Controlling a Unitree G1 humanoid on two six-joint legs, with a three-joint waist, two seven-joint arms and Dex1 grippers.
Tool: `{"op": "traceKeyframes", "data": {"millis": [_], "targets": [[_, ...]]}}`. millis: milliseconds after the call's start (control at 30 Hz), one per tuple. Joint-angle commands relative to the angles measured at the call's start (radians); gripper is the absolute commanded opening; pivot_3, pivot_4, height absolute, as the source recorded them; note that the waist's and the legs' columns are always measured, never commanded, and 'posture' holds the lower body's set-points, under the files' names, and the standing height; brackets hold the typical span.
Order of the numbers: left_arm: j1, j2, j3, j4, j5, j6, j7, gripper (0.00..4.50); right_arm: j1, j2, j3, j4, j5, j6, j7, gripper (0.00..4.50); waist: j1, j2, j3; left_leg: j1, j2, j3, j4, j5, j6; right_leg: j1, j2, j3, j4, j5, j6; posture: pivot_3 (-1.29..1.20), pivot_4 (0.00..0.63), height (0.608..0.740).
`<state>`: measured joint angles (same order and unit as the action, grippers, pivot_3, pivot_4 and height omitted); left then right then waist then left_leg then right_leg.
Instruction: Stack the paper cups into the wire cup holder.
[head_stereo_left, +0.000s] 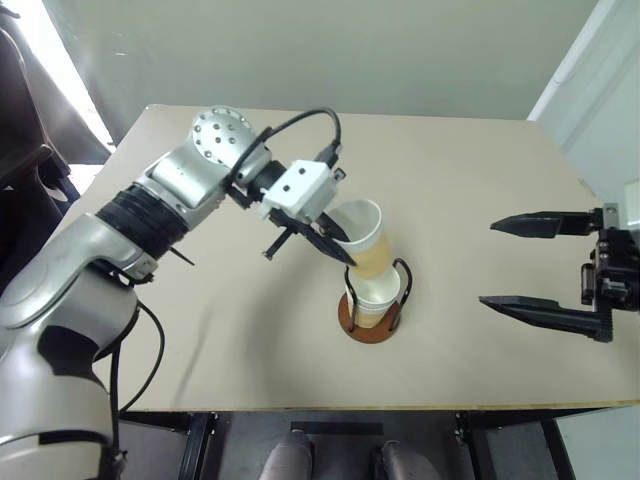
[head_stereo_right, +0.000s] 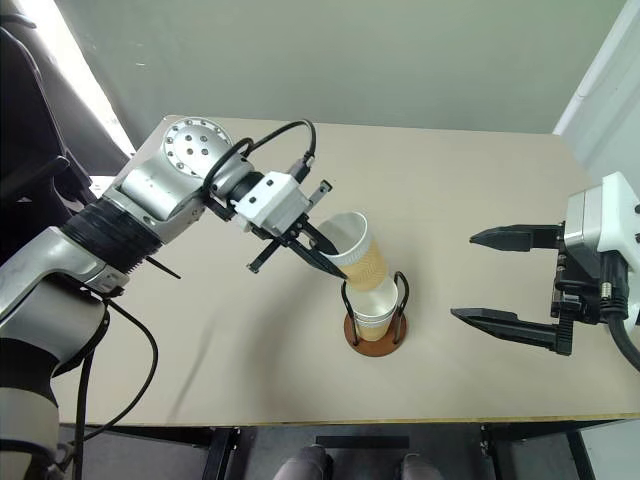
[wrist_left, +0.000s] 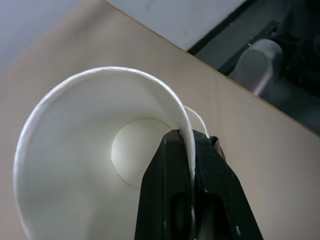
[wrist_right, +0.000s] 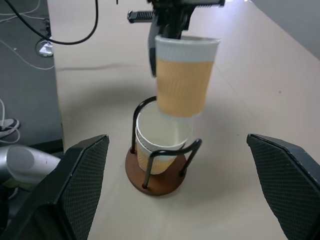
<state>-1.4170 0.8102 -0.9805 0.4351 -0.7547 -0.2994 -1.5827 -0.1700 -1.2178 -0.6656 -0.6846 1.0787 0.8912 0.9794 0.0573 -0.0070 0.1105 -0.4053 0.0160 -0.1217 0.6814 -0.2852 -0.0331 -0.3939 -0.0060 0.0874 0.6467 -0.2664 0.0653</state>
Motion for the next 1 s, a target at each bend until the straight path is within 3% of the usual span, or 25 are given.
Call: {"op": "traceKeyframes", "data": {"millis": [33,400,500,833,867,1000], "targets": [[-0.032,-0.006,-0.009,-0.002,-0.011,-0.042,-0.032,0.06,0.01,0.003,-0.063,-0.029,0.022,0.005,-0.019,4.5,-0.001,0.0,0.0,0.0,-0.001,0.0,0.0,0.0,0.0,0.0,0.0,0.0,0.0,0.0,0.0,0.0,0.15,0.74],[-0.041,-0.022,-0.036,-0.01,-0.014,-0.067,-0.032,0.06,0.023,-0.001,-0.076,-0.04,0.028,0.007,-0.041,4.5,-0.002,0.0,0.0,-0.001,-0.001,0.0,0.0,0.0,0.0,0.0,-0.001,0.0,0.0,0.0,0.001,0.0,0.15,0.74],[-0.048,-0.026,-0.043,-0.018,-0.015,-0.053,-0.032,0.62,0.023,0.0,-0.071,-0.036,0.022,0.001,-0.041,4.5,-0.002,0.0,0.0,-0.001,-0.001,0.0,0.0,0.0,0.0,0.0,-0.001,0.0,0.0,0.0,0.001,0.0,0.15,0.74],[-0.041,-0.077,0.022,0.028,0.03,-0.008,-0.032,4.25,0.009,0.0,-0.032,-0.017,0.005,-0.026,-0.035,4.5,-0.002,0.0,0.0,-0.001,-0.002,0.0,0.0,0.0,0.0,0.0,-0.001,0.0,-0.001,0.0,0.001,0.0,0.15,0.74],[-0.038,-0.081,0.038,0.029,0.031,0.004,-0.032,4.48,0.004,-0.001,-0.019,-0.009,-0.003,-0.036,-0.031,4.5,-0.002,0.0,0.0,-0.001,-0.002,0.0,0.0,0.0,0.0,0.0,-0.001,0.0,-0.001,0.0,0.001,0.0,0.15,0.74],[-0.009,-0.107,0.166,0.063,0.088,0.037,-0.032,4.48,-0.033,-0.003,0.062,0.04,-0.04,-0.088,-0.001,4.5,-0.002,0.0,0.0,-0.002,-0.002,0.0,0.0,0.0,0.0,0.0,-0.001,0.0,-0.001,0.0,0.002,0.0,0.15,0.74]]}}
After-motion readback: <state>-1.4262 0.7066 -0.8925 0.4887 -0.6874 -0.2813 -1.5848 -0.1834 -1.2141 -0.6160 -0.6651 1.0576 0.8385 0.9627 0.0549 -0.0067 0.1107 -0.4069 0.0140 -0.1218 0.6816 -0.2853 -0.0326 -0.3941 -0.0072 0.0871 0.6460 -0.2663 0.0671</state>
